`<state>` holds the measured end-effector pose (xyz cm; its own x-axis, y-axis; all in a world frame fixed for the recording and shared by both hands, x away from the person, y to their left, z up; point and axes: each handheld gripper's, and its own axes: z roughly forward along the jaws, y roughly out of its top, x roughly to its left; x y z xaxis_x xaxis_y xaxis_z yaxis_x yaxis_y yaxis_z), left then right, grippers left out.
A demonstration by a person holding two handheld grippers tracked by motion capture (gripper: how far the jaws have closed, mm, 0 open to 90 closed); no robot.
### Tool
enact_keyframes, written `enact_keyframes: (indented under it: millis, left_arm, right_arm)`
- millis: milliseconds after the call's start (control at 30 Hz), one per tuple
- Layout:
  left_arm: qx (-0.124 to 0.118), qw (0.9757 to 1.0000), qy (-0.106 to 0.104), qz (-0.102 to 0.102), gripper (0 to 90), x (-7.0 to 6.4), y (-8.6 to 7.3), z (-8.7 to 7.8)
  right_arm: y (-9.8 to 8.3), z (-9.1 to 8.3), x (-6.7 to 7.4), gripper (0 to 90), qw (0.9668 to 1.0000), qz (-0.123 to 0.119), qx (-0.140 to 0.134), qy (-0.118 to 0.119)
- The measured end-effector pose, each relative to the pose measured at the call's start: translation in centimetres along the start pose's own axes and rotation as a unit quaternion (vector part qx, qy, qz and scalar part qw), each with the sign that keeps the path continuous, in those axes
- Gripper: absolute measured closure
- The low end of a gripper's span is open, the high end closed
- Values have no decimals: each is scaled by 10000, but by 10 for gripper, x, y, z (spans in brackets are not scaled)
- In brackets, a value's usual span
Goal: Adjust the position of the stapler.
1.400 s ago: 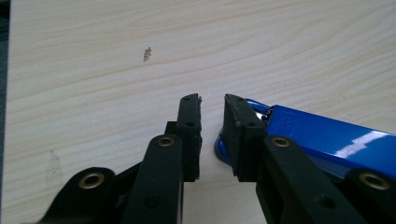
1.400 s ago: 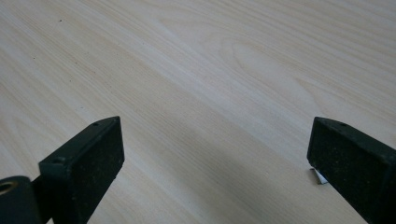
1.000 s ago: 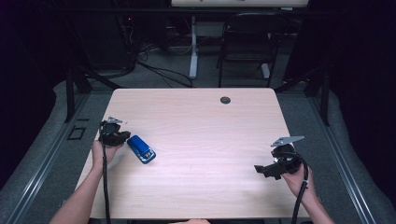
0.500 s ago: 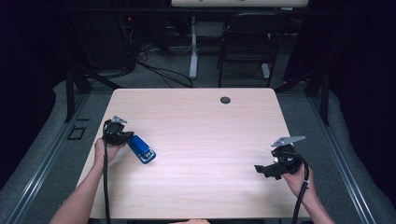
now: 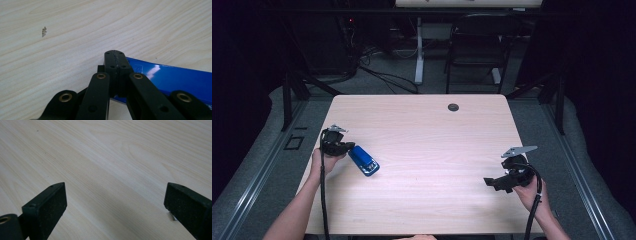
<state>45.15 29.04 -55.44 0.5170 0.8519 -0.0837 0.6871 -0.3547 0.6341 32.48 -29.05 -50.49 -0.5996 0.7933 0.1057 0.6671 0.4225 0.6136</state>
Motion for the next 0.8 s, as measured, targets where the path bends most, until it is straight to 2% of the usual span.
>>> enact_keyframes:
  millis: [100, 233, 333, 500, 800]
  left_arm:
    - [30, 10000, -41, -9, 900, -1, 0, 0]
    - [170, 9996, -223, 72, 900, -3, 0, -3]
    - [221, 9993, -266, 115, 900, -6, -1, -4]
    - [309, 9986, -421, 58, 900, -8, -1, -6]
    - [519, 9963, -662, 188, 900, -15, -3, -10]
  right_arm:
    - [0, 0, 0, 41, 10000, 20, 18, -12]
    - [0, -1, 0, 41, 10000, 14, 23, -15]
    - [-1, -1, 0, 41, 10000, 0, 13, -22]
    - [-1, -1, 0, 42, 10000, 10, 31, -10]
    - [-1, 0, 0, 43, 10000, 0, 78, -5]
